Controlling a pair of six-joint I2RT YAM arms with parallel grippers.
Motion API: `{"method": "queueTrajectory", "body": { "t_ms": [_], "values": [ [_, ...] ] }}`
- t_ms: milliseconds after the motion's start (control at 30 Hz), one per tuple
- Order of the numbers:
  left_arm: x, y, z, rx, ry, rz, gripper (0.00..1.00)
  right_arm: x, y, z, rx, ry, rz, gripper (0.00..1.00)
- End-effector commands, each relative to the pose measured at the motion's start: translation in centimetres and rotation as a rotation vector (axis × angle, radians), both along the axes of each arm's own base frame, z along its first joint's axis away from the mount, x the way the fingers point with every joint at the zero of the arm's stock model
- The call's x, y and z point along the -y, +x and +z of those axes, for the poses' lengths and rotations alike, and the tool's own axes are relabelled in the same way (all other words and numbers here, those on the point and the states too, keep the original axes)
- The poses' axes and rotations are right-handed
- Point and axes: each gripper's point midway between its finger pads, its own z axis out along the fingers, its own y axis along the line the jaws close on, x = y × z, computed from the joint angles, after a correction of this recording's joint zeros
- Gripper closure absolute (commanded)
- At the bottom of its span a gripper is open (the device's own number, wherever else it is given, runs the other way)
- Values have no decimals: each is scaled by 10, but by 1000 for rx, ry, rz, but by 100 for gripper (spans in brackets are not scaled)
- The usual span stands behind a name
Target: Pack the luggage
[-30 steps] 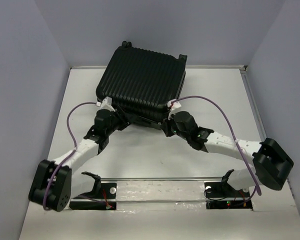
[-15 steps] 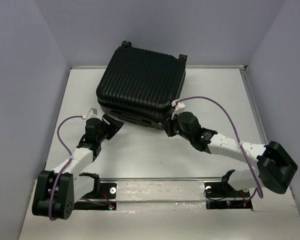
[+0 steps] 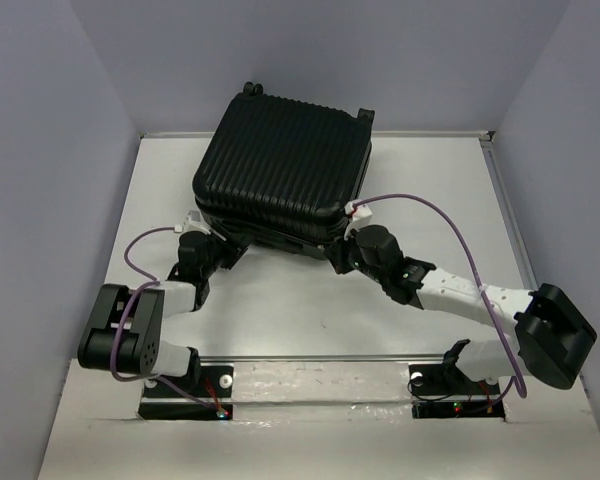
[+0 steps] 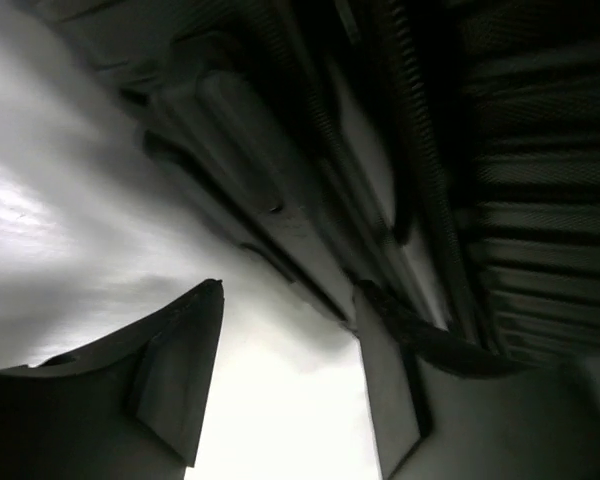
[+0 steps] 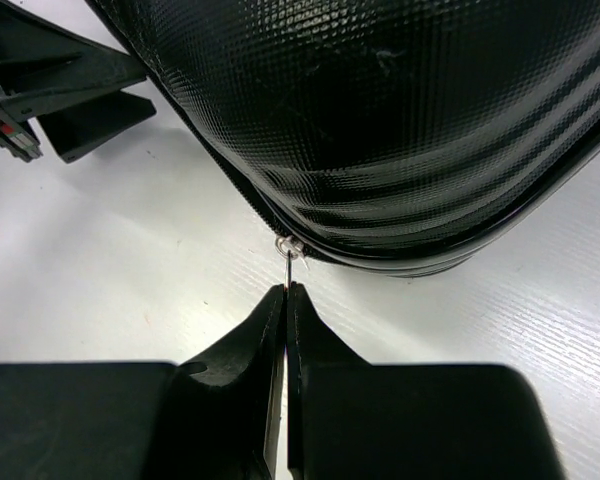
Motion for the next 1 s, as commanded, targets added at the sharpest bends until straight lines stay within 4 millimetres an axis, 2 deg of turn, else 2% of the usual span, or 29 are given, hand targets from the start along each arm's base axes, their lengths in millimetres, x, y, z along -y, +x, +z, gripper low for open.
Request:
{"method": "queueTrajectory", "body": {
  "t_ms": [0,67,133,167,233,300,333,400,433,500,533,667,733,767,833,867,900,933,967],
  "values": [
    [0,30,27,136,-59,54,41,-5,-5,7,12,46,33,93],
    [-3,33,25,134,-92,95,45,-6,-7,7,12,55,42,93],
    [-4,38,37,180,-142,124,45,-6,-9,7,13,63,47,93],
    [-8,38,35,183,-151,154,44,-5,-10,7,14,64,47,93],
    [-8,40,47,237,-180,176,40,-3,-10,5,11,62,43,93],
    [-7,43,54,265,-203,205,39,-2,-11,4,10,61,43,93],
    [-6,45,49,259,-207,213,41,-3,-11,5,11,62,45,93],
    [-6,50,59,299,-250,235,48,-3,-11,6,10,65,47,93],
    [-6,52,62,318,-284,248,60,-4,-12,6,8,67,51,93],
    [-6,54,65,338,-308,253,77,-5,-12,7,8,72,55,93],
    [-5,55,65,342,-326,255,94,-7,-12,10,8,80,59,93],
    [-9,51,70,379,-328,298,94,-11,-10,15,12,87,65,93],
    [-6,49,74,396,-305,291,94,-16,-11,15,11,88,77,93],
    [1,49,83,419,-303,271,94,-19,-9,17,9,91,77,93],
    [12,46,86,430,-270,233,94,-28,-9,19,6,102,86,93],
    [20,45,92,439,-261,212,94,-40,-8,22,4,113,105,93],
    [39,40,92,430,-252,163,94,-56,-15,26,-2,132,136,93],
    [49,39,90,420,-240,137,94,-73,-17,32,7,141,165,93],
    [58,37,92,427,-240,116,94,-105,-5,50,36,154,175,93]
  ]
}}
